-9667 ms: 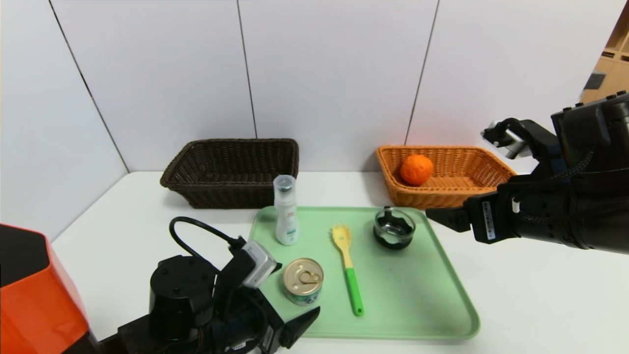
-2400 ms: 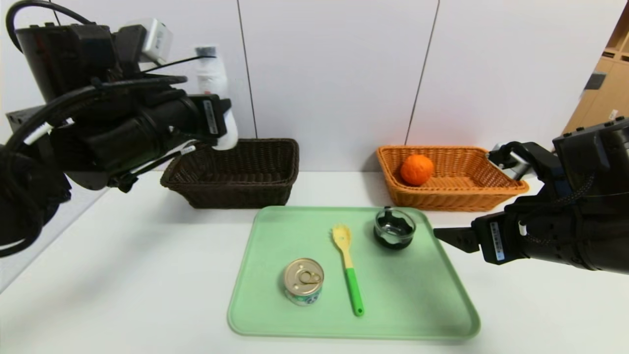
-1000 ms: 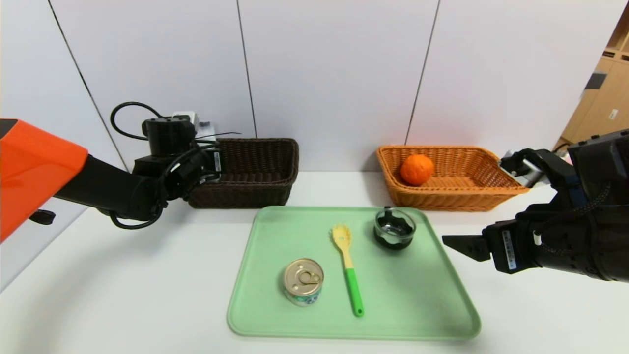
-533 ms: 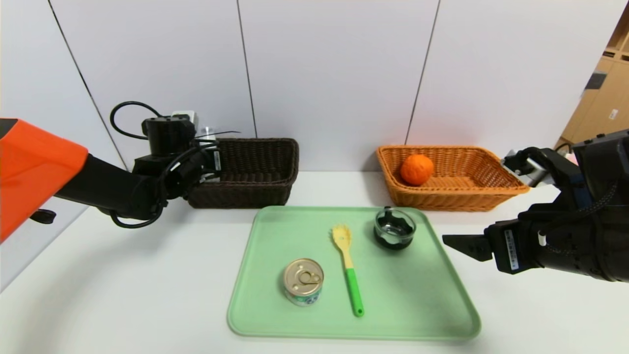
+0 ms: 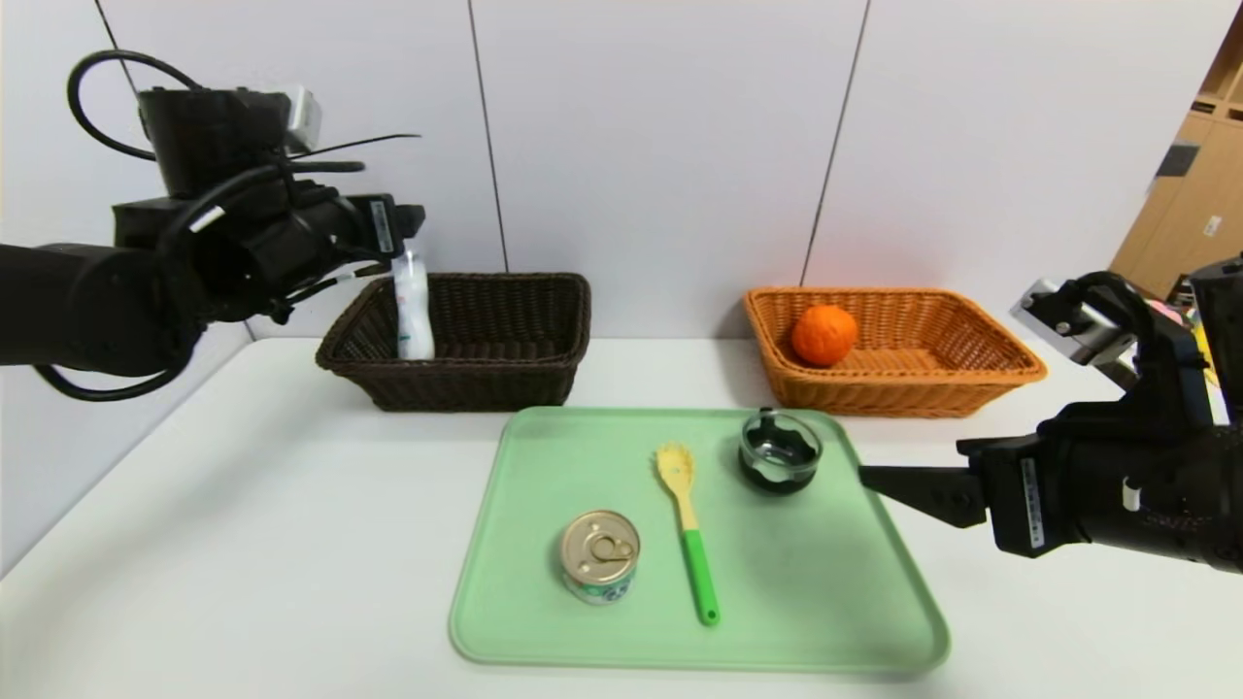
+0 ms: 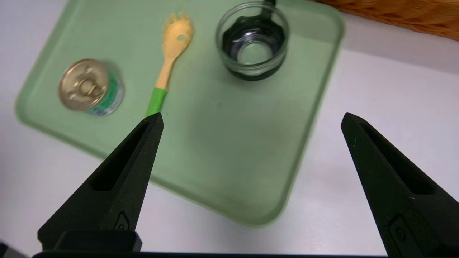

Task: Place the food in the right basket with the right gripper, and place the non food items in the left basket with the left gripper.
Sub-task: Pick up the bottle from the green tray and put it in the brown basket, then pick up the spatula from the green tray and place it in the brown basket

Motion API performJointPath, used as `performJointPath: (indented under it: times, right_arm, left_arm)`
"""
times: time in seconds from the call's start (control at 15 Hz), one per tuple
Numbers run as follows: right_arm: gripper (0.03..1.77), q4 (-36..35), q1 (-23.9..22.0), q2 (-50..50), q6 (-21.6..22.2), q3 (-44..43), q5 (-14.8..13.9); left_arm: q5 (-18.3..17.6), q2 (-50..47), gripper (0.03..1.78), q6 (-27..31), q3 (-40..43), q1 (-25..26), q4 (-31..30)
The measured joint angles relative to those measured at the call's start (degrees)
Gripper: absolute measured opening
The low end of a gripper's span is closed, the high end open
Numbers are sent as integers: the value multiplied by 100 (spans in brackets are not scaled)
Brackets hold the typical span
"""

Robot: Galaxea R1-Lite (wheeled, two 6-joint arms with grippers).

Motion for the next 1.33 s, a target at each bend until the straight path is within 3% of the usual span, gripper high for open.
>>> performJointPath:
  times: [0.13, 0.27, 0.4, 0.6, 0.73, 0.93, 1.07, 1.33]
  right_arm:
    - [171, -468, 105, -71, -162, 172, 627]
    - [171, -1385, 157, 28, -580, 483, 1181]
    - [171, -2383, 223, 317, -824, 784, 1289]
    - [171, -3240, 407, 891, -820, 806, 853]
    - [171, -3249, 562, 1217, -813, 572, 605]
    - [171, -3033, 780, 1674, -801, 94, -87]
    - [171, -2452, 841, 1894, -644, -473, -380]
    - [171, 135, 1102, 2291, 483, -2659, -649]
  left_arm:
    - [-38, -753, 158, 4, 583, -325, 501]
    - [-46, -1484, 161, 11, 1467, -695, 797]
    - [-49, -2109, 163, 13, 2198, -984, 907]
    - [-38, -2970, 165, 0, 2909, -1270, 1384]
    - [-35, -3529, 167, -35, 3195, -1464, 2105]
    - [-29, -4237, 167, -55, 3418, -1593, 3039]
    - [-33, -4603, 167, -61, 3471, -1615, 3398]
    - [-29, -5097, 169, -177, 3611, -1619, 3612]
